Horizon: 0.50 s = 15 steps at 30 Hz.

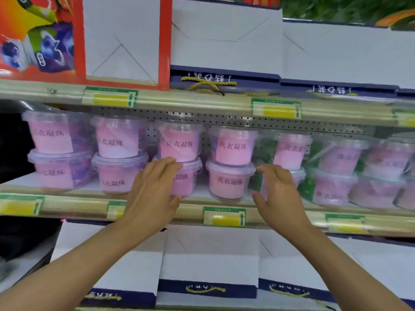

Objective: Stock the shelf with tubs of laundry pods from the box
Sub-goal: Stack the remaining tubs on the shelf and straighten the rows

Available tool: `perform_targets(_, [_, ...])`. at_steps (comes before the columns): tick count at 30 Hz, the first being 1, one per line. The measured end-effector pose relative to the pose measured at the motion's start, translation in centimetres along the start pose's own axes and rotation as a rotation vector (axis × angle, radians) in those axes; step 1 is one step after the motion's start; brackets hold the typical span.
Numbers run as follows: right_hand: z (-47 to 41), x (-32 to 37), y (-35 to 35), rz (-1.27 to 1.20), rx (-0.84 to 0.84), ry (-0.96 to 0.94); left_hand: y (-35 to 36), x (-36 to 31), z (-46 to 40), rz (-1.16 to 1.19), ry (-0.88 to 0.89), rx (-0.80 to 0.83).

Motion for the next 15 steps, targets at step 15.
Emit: perform_targets(15, [2.2, 0.6, 0.2, 0.086, 0.168, -0.067, 1.0, -1.2, 0.3, -0.009, -0.020, 0.092])
Point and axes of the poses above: each hand's wrist, its own z-axis away from the middle knuckle, its own y-axis out of the palm, x = y × z, the point moved 1 cm from there along -z, towards the middle knuckle, and after that the axes turned 10 degrees about y, right-handed, at the moved point
